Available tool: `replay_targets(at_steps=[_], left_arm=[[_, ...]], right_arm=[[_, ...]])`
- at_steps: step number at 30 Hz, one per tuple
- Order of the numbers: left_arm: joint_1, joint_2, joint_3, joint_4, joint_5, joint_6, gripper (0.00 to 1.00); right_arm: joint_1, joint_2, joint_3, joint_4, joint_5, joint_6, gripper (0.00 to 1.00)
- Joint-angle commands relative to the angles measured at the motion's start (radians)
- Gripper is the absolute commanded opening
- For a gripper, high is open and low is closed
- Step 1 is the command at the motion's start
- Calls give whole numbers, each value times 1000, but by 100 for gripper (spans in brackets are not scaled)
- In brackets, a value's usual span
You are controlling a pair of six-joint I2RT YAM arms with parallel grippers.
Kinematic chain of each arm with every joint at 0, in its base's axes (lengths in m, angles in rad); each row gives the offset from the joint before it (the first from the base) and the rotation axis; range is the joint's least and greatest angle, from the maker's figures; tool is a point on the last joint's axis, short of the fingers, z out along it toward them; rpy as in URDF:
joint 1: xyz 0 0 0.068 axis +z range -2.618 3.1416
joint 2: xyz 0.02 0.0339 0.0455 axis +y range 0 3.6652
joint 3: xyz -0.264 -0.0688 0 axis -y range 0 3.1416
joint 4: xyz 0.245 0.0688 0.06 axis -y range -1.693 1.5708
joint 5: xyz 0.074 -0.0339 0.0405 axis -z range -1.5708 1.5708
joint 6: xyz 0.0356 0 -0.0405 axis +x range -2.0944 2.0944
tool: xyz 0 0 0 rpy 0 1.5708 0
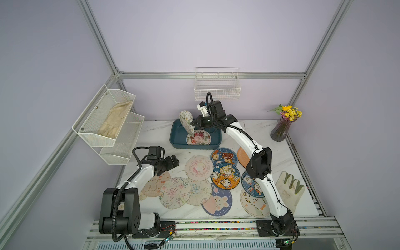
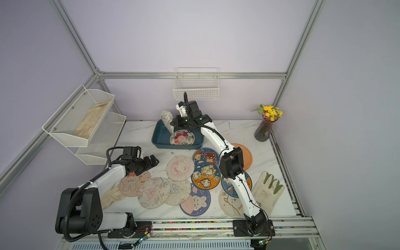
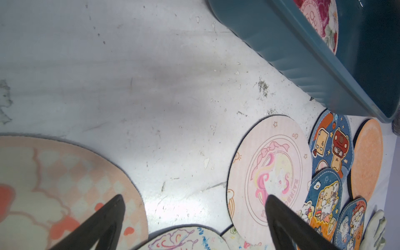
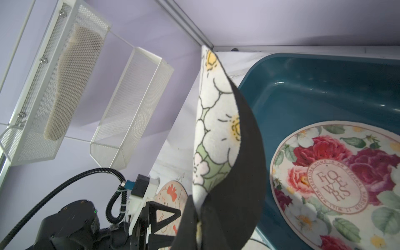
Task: Put the coasters into the storage box
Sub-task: Place the coaster in the storage box.
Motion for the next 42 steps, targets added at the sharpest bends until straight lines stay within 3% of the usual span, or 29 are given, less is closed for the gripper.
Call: replay_targets(at_steps=[1, 5, 14, 25, 32, 36, 42], left_arm=[[0, -13, 64, 36, 36, -13, 100], [0, -13, 65, 37, 37, -13, 100], [1, -19, 62, 38, 35, -11, 100], [-1, -16, 64, 38, 35, -4, 100], [-2, -13, 66, 37, 39, 2, 100], [-3, -6, 70, 36, 41, 5, 100], [-17, 6, 82, 34, 42, 14, 100]], right_arm=[[-9, 60, 21, 102, 10, 66, 0], [-20, 88, 10, 123, 28, 80, 0], [-84, 16, -230, 104, 156, 44, 0], [-117, 32, -211, -94, 318, -71, 0], [-117, -19, -224, -118, 380, -116, 35], [-117, -52, -239, -116, 387, -124, 45], [-117, -116, -297, -95, 374, -113, 51]])
